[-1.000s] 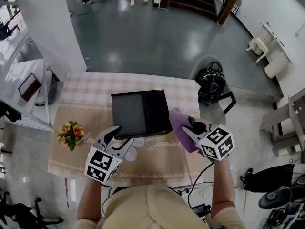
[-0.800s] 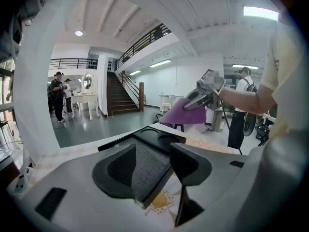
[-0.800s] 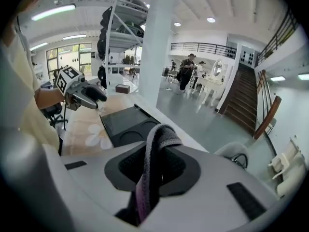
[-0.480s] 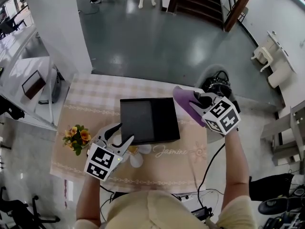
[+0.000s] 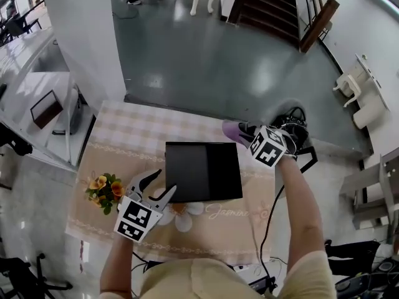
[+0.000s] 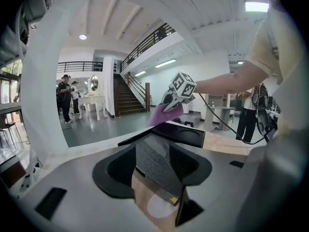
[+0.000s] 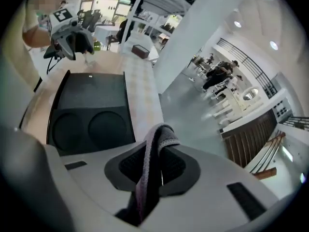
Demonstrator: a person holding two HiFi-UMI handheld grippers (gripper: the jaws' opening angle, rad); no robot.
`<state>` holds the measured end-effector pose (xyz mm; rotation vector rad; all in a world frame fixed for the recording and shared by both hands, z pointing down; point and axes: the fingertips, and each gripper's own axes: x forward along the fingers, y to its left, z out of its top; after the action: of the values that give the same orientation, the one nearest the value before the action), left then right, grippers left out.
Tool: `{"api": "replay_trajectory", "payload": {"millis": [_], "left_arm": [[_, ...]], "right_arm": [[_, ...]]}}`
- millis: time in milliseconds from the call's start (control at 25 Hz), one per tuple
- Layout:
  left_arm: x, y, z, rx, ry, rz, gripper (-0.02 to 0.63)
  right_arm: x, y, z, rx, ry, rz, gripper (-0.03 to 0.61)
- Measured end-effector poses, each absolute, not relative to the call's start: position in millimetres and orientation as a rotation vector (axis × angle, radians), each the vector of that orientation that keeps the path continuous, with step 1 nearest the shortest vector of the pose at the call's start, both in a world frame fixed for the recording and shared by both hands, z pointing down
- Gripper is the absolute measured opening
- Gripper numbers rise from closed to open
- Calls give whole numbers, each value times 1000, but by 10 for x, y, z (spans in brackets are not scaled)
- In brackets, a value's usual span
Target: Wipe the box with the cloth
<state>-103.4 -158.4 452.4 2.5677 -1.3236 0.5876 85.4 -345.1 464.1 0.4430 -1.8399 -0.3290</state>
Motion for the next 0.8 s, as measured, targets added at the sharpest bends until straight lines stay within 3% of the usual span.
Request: {"api": "replay_trajectory", "payload": {"millis": [800], "left_arm": [[-920,-1476,4884,2522,-1198,572,233]], "right_arm": [[214,-3235,4982,-43,-1920,-167,71]]}}
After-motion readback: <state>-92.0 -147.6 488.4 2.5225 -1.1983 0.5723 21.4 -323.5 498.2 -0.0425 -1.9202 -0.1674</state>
